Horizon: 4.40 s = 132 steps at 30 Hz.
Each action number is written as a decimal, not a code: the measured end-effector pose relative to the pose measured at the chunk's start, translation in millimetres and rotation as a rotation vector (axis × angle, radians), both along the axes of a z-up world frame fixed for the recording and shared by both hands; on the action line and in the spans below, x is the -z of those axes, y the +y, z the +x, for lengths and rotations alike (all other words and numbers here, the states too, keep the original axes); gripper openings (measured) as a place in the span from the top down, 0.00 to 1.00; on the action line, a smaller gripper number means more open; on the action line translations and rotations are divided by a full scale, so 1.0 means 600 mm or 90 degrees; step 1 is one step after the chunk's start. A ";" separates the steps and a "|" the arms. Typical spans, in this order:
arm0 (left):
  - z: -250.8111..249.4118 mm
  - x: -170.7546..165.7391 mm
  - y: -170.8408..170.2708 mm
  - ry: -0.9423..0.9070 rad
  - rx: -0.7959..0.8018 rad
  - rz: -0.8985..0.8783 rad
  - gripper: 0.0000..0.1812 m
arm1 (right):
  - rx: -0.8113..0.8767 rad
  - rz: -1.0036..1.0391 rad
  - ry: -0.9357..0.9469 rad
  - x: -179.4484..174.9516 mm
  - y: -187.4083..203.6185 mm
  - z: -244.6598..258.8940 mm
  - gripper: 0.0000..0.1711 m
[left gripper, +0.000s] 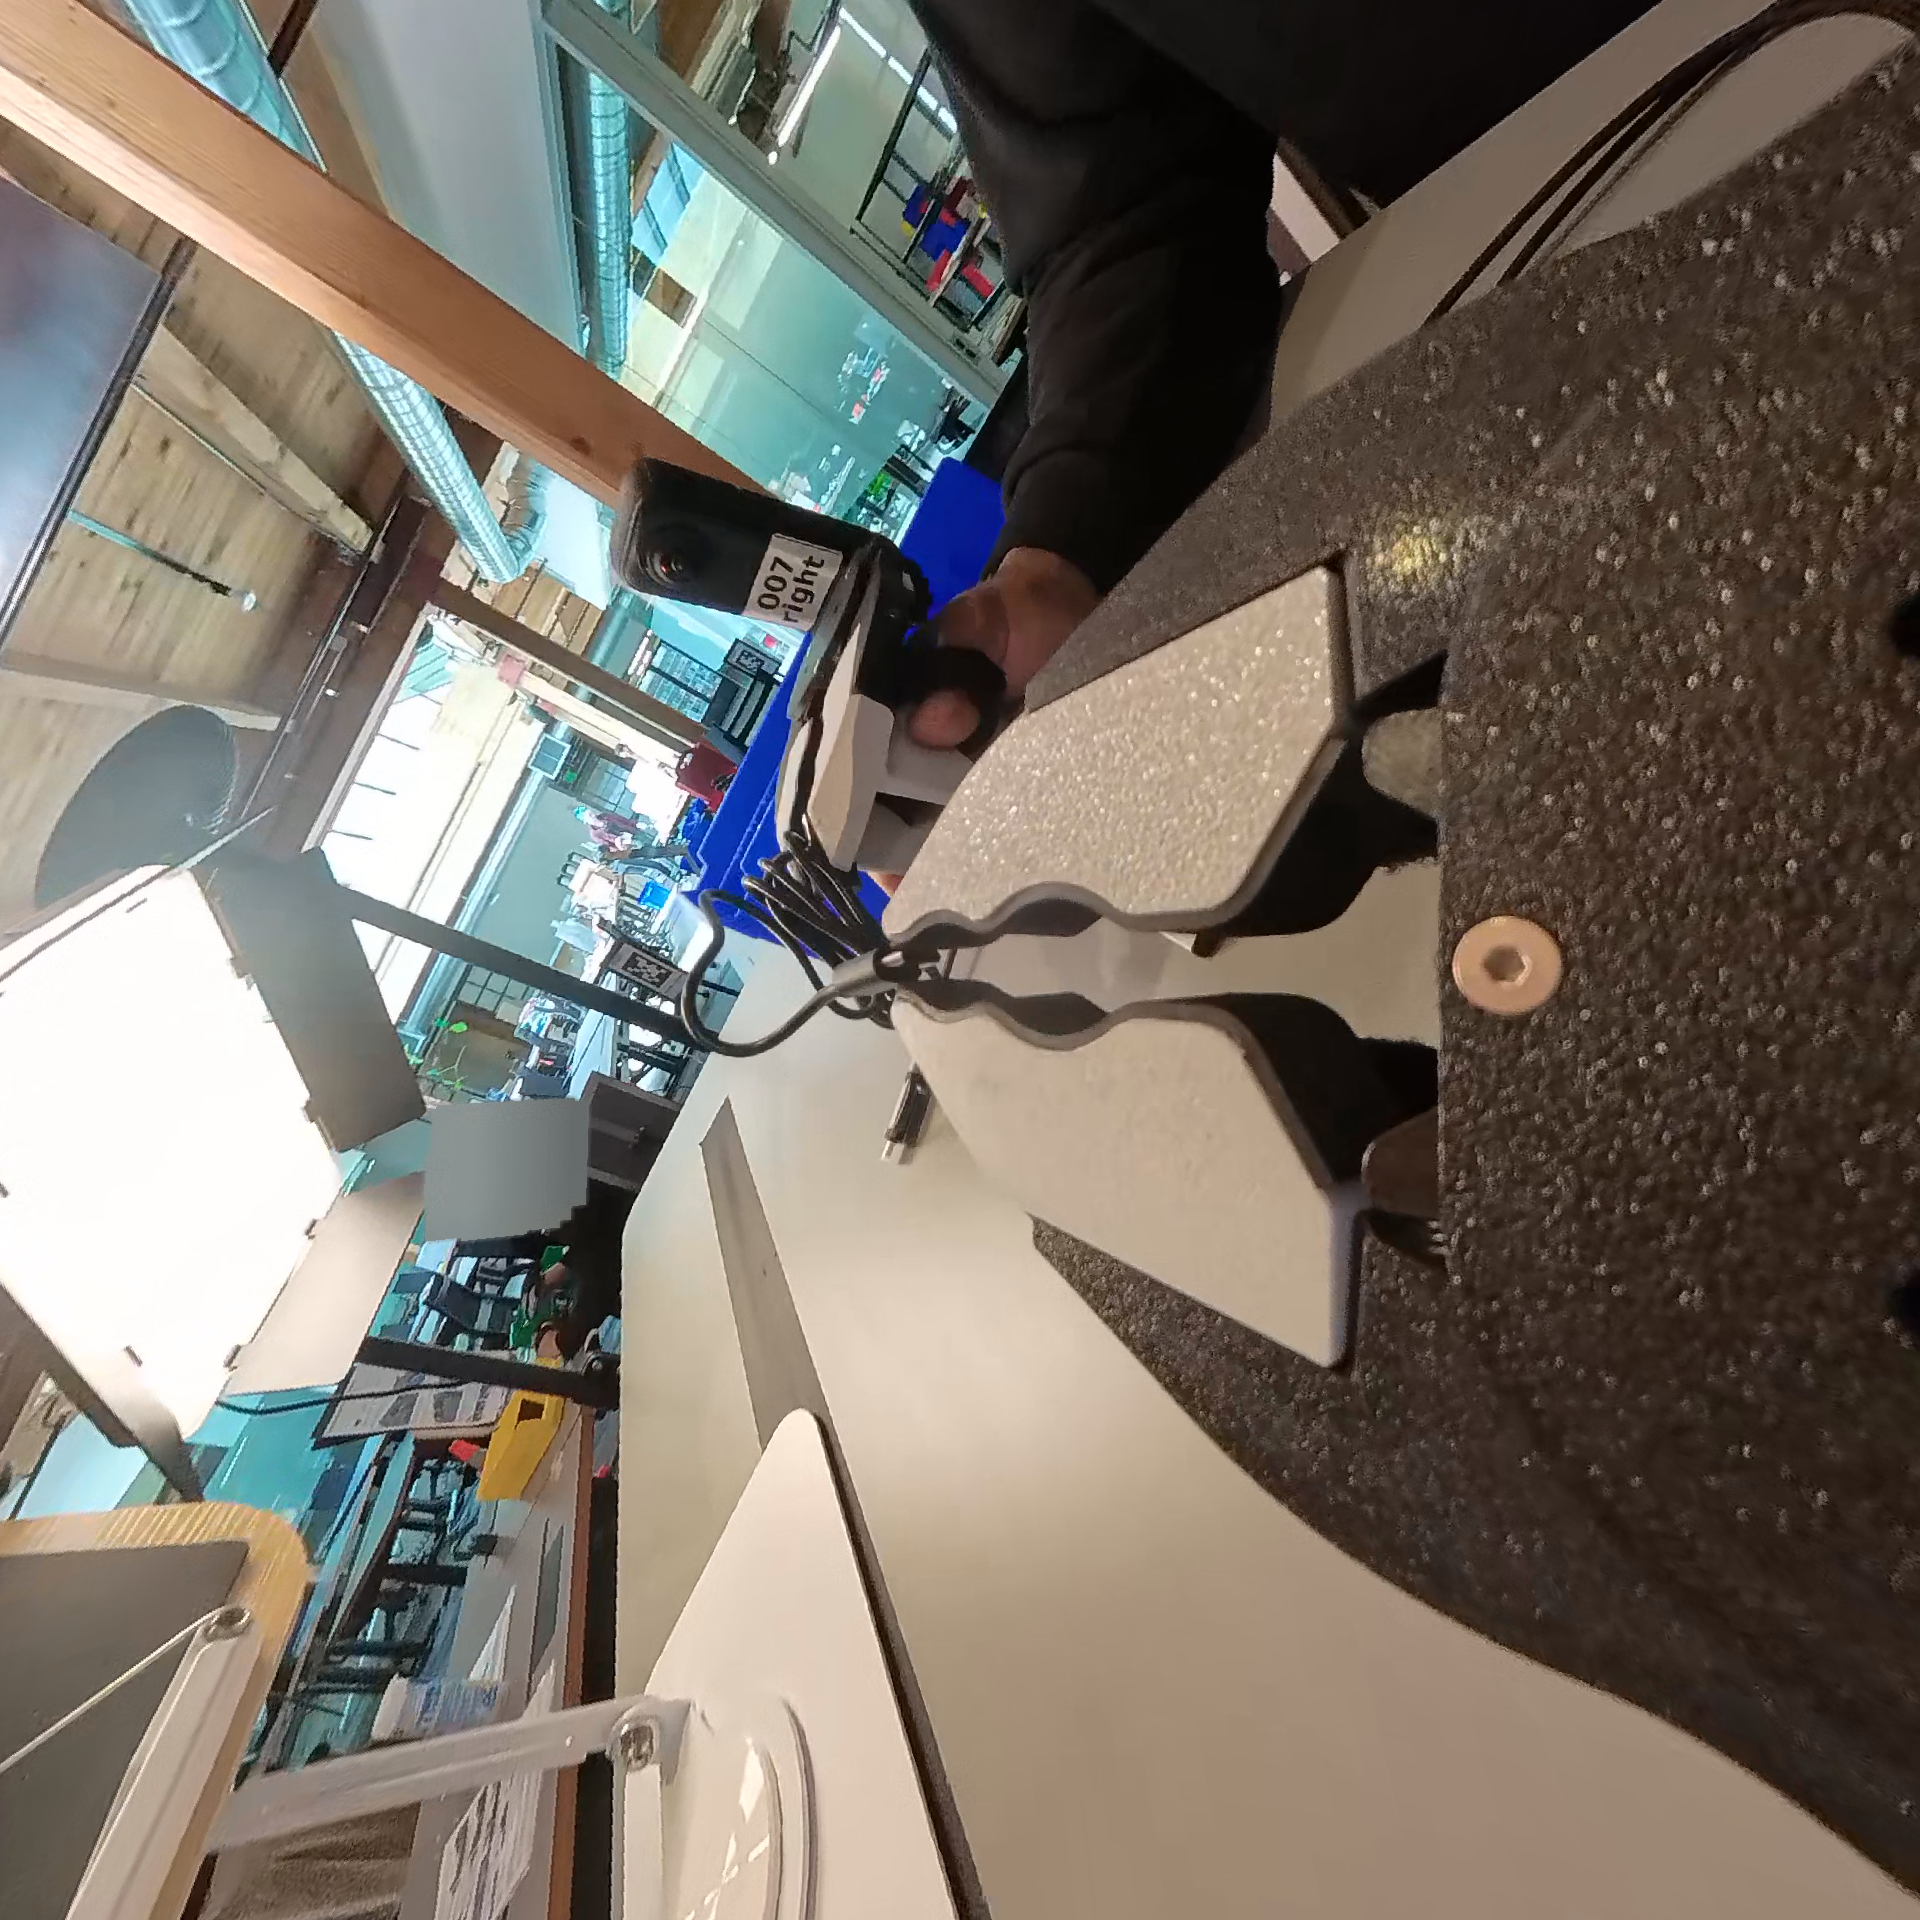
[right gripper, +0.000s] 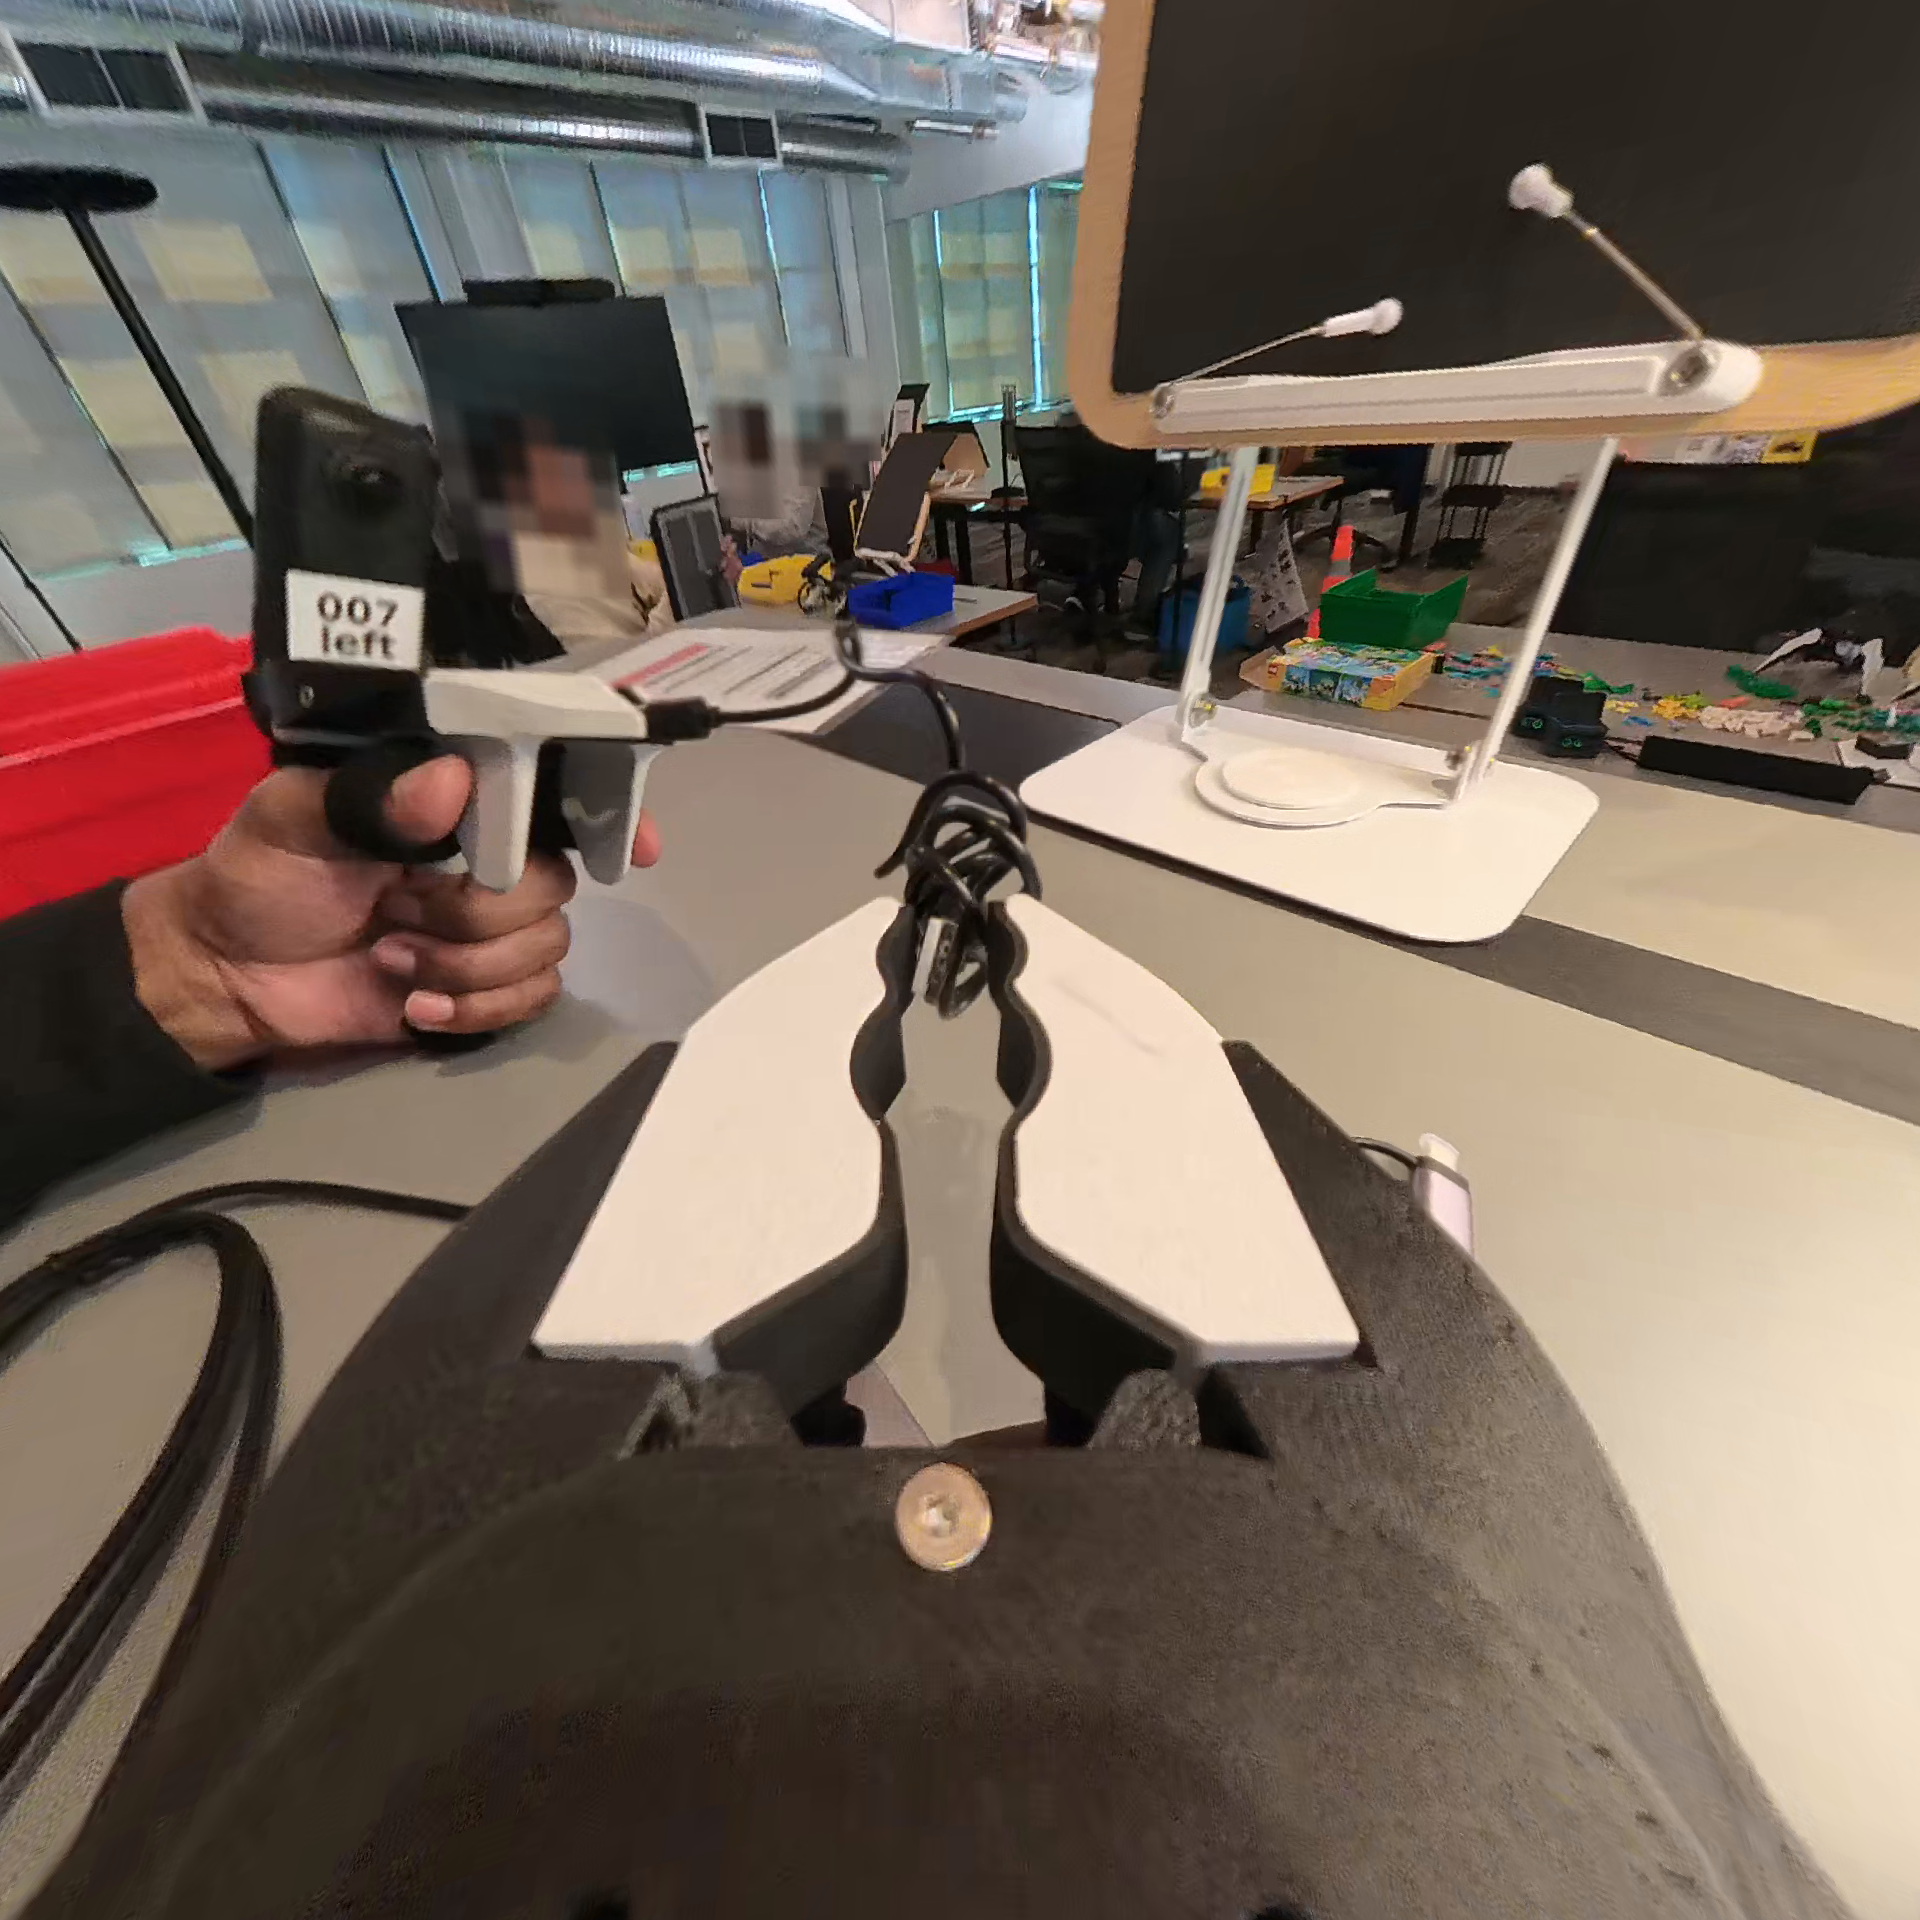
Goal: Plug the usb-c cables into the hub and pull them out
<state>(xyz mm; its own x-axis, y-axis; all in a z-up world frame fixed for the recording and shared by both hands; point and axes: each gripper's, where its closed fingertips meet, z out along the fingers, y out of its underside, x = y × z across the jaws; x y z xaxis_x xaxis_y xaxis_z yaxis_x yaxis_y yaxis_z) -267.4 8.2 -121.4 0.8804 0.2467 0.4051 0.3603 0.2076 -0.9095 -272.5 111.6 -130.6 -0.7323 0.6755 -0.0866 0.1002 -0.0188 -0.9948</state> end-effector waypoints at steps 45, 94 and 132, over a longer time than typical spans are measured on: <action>0.069 0.020 0.118 0.027 0.047 -0.119 0.87 | -0.022 0.282 0.154 0.023 -0.053 0.041 0.95; 0.039 -0.045 0.076 0.013 -0.042 0.053 0.97 | -0.147 0.198 0.015 0.022 -0.054 0.063 0.84; 0.162 0.167 0.120 -0.301 0.200 -0.450 0.96 | -0.176 0.504 -0.281 0.177 0.047 0.084 0.76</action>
